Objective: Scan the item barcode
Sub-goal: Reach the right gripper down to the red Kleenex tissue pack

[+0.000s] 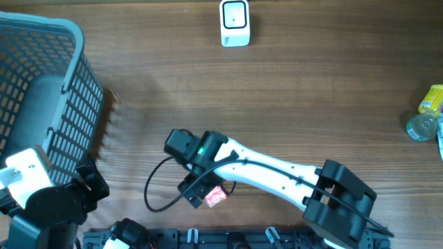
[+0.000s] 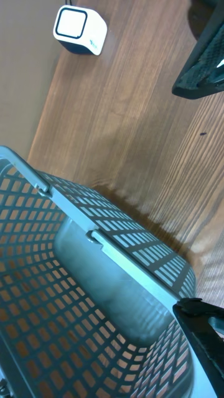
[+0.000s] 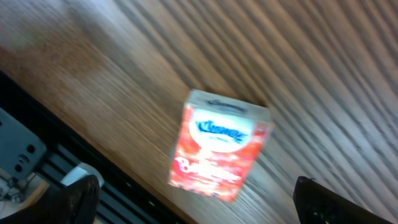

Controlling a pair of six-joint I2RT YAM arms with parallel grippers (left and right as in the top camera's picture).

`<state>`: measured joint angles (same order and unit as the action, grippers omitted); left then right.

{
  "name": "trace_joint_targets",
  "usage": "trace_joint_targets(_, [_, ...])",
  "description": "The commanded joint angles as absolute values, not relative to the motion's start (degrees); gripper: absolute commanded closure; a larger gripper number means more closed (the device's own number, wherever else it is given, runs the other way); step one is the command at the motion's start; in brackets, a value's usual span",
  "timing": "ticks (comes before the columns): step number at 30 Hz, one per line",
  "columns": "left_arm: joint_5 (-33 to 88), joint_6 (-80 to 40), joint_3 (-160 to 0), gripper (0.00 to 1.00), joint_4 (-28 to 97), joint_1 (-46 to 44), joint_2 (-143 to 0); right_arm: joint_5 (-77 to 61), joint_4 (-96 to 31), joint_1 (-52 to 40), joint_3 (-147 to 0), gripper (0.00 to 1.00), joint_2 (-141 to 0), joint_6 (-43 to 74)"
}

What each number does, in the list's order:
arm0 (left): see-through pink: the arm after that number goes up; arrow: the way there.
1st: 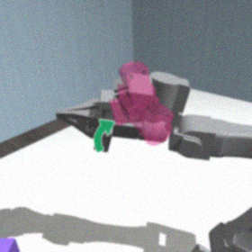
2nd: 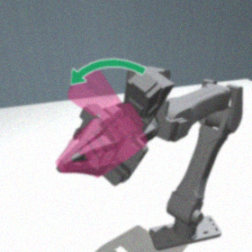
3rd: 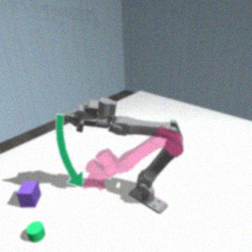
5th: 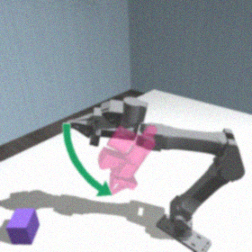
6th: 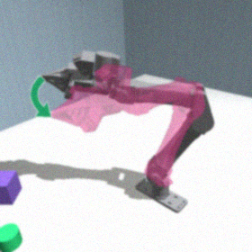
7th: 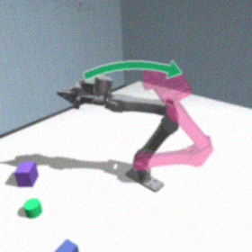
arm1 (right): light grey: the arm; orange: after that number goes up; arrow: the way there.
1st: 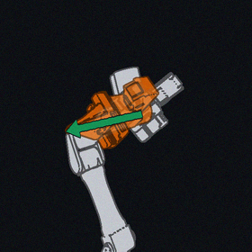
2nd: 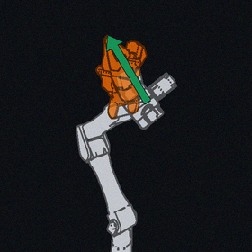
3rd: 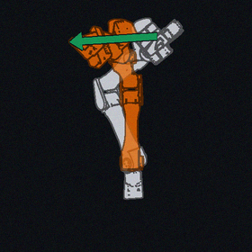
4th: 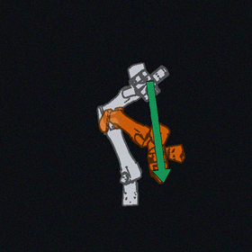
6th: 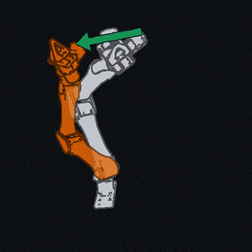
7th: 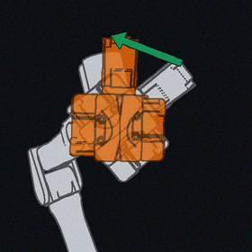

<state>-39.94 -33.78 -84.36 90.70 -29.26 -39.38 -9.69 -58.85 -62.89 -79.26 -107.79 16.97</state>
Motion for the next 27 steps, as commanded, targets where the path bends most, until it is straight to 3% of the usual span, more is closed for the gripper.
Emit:
trace_joint_targets(1, [-41.28, -35.03, -84.2, 0.0, 90.8, -29.36, -39.31, -2.63, -57.56, -65.76, -79.13, 0.0, -107.26, 21.23])
trace_joint_targets(15, [-41.25, -35.03, -84.2, 0.0, 91.09, -29.34, -39.31, -1.17, -47.03, -65.67, -69.97, 0.01, -107.42, 21.08])
trace_joint_targets(24, [-41.25, -35.03, -84.2, 0.0, 91.2, -29.34, -39.31, -1.13, -45.1, -65.67, -67.22, 0.18, -107.46, 20.97])
trace_joint_targets(26, [-41.25, -35.03, -84.2, 0.0, 91.22, -29.36, -39.31, -1.13, -44.77, -65.67, -67.05, 0.3, -107.46, 20.97])
trace_joint_targets(27, [-41.23, -35.03, -84.2, 0.0, 91.2, -29.34, -39.31, -1.13, -44.31, -65.67, -67.05, 0.31, -107.46, 20.95])
